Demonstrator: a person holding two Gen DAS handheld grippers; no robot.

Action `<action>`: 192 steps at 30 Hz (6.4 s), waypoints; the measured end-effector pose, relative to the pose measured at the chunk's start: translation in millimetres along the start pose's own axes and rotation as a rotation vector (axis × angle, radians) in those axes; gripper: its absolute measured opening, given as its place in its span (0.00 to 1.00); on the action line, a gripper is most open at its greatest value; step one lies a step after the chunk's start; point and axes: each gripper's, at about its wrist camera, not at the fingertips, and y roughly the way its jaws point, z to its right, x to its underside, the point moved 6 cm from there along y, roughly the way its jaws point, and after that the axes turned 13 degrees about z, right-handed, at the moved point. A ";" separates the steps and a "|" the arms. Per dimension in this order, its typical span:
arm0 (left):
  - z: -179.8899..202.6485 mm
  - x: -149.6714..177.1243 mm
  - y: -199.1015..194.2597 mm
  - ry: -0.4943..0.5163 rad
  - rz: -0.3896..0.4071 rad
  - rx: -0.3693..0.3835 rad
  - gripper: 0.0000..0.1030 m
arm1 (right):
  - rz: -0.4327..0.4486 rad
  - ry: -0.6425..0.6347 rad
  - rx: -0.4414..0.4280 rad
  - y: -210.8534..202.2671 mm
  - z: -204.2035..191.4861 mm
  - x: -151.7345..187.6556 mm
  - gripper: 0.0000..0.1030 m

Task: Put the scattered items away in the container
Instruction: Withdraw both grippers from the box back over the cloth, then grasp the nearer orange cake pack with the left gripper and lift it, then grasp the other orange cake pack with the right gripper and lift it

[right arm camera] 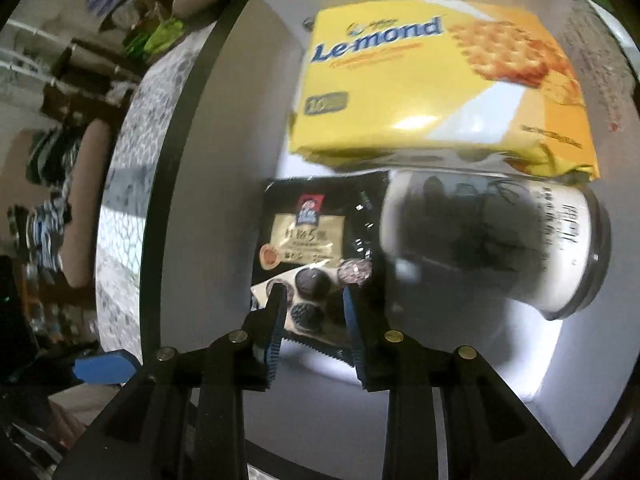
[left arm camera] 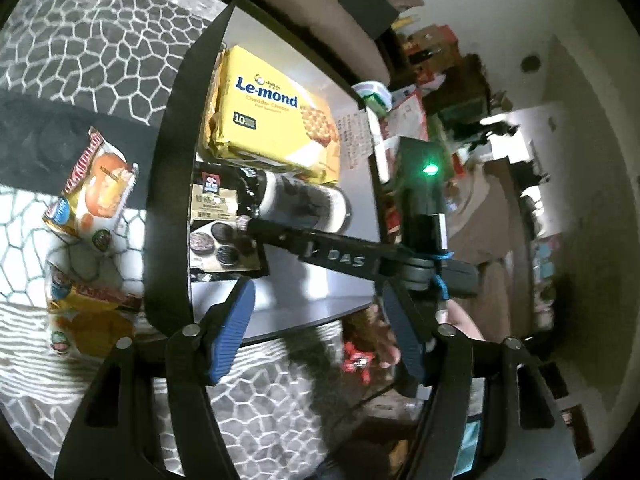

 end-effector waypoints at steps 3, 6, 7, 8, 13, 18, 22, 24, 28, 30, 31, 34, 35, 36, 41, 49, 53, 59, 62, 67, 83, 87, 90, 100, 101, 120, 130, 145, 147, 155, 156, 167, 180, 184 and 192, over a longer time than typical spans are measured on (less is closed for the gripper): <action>1.7 -1.0 1.3 0.023 0.005 -0.051 0.80 | 0.030 0.010 -0.004 -5.7 1.9 4.6 0.57; -0.2 -1.5 0.8 0.006 0.014 -0.068 0.88 | 0.060 -0.008 0.029 -8.7 -4.3 12.1 0.63; -1.1 -0.4 0.5 0.009 0.016 -0.085 0.92 | 0.086 -0.020 0.052 -13.2 -5.6 14.4 0.67; -1.6 0.5 0.2 0.014 0.019 -0.100 0.99 | 0.105 -0.026 0.066 -16.3 -2.3 15.7 0.79; -0.7 7.0 -7.2 0.050 0.039 -0.160 1.00 | 0.217 -0.063 0.131 -41.1 -0.8 25.6 1.00; 4.6 11.3 -15.4 0.083 0.074 -0.207 1.00 | 0.293 -0.068 0.171 -65.4 2.1 36.4 1.00; 7.8 15.6 -20.1 0.130 0.106 -0.261 1.00 | 0.350 -0.092 0.196 -84.7 -1.0 46.8 1.00; 7.8 18.5 -21.2 0.152 0.118 -0.296 1.00 | 0.367 -0.095 0.197 -90.4 -2.6 51.1 1.00; 3.4 23.2 -23.2 0.205 0.147 -0.372 1.00 | 0.398 -0.105 0.216 -99.3 -4.8 60.9 1.00; 2.6 25.5 -26.4 0.233 0.162 -0.407 1.00 | 0.408 -0.106 0.225 -104.5 -5.6 66.9 1.00; 2.2 26.7 -28.8 0.250 0.171 -0.427 1.00 | 0.410 -0.105 0.226 -105.8 -6.0 69.1 1.00; 1.2 30.3 -37.4 0.290 0.202 -0.472 1.00 | 0.423 -0.088 0.219 -108.9 -6.7 74.4 1.00; 1.3 31.8 -40.2 0.305 0.210 -0.486 1.00 | 0.425 -0.084 0.217 -109.9 -7.8 77.0 1.00; 1.3 33.4 -43.5 0.323 0.219 -0.503 1.00 | 0.425 -0.083 0.217 -110.5 -8.7 78.8 1.00; 0.4 46.4 -63.6 0.378 0.247 -0.538 1.00 | 0.440 -0.072 0.189 -118.4 -22.3 94.4 1.00; -48.8 69.9 -119.1 0.329 0.278 -0.556 1.00 | 0.463 -0.100 0.122 -126.3 -58.3 131.8 1.00; -89.5 82.9 -136.0 0.267 0.287 -0.554 1.00 | 0.471 -0.098 0.084 -120.4 -76.1 150.8 1.00; -118.6 103.1 -122.9 0.292 0.267 -0.523 1.00 | 0.502 -0.106 0.034 -103.3 -96.3 176.9 1.00; -121.7 106.1 -105.1 0.316 0.265 -0.521 1.00 | 0.525 -0.116 0.040 -93.6 -99.0 184.8 1.00; -124.0 102.3 -65.4 0.386 0.270 -0.557 1.00 | 0.535 -0.141 0.066 -75.3 -93.0 187.3 1.00; -151.1 79.5 -13.3 0.355 0.298 -0.612 1.00 | 0.471 -0.080 0.020 -51.1 -68.8 193.5 1.00; -149.8 79.6 -7.6 0.378 0.300 -0.641 1.00 | 0.469 -0.065 0.024 -51.7 -65.8 194.8 1.00; -149.7 78.0 -3.2 0.388 0.301 -0.675 1.00 | 0.465 -0.064 0.034 -50.1 -64.0 195.1 1.00; -150.6 78.4 -27.7 0.330 0.367 -0.609 0.68 | 0.457 -0.072 0.034 -47.9 -65.2 195.5 1.00; -151.9 79.6 -32.6 0.312 0.370 -0.593 0.68 | 0.458 -0.079 0.033 -47.9 -66.9 196.0 1.00; -167.5 42.3 -208.0 0.305 0.565 -0.614 0.68 | 0.467 -0.112 -0.180 -21.7 -170.2 175.2 1.00; -217.4 32.1 -236.8 0.155 0.591 -0.549 0.68 | 0.486 0.018 0.015 58.8 -194.7 92.1 1.00; -230.8 18.8 -255.9 0.088 0.614 -0.448 0.68 | 0.511 0.196 0.319 112.1 -160.3 53.8 0.86; -229.8 19.2 -255.2 0.086 0.610 -0.438 0.68 | 0.500 0.151 0.331 114.1 -164.1 49.4 0.78; -228.5 19.4 -252.1 0.080 0.600 -0.418 0.68 | 0.466 0.003 0.485 128.5 -156.2 33.1 0.76; -227.8 20.3 -251.9 0.081 0.600 -0.418 0.68 | 0.453 -0.018 0.502 131.7 -157.2 31.4 0.78; -221.0 20.2 -246.2 0.083 0.595 -0.398 0.68 | 0.317 -0.210 0.313 154.3 -192.4 48.4 0.43; -223.5 20.3 -248.3 0.060 0.599 -0.385 0.68 | 0.412 -0.007 0.315 104.4 -174.3 75.5 0.74; -221.5 21.4 -248.0 0.068 0.598 -0.383 0.68 | 0.482 0.181 0.301 111.8 -156.7 72.9 0.74; -232.1 19.9 -259.4 0.027 0.615 -0.371 0.68 | 0.532 0.359 0.417 135.2 -138.5 14.0 0.79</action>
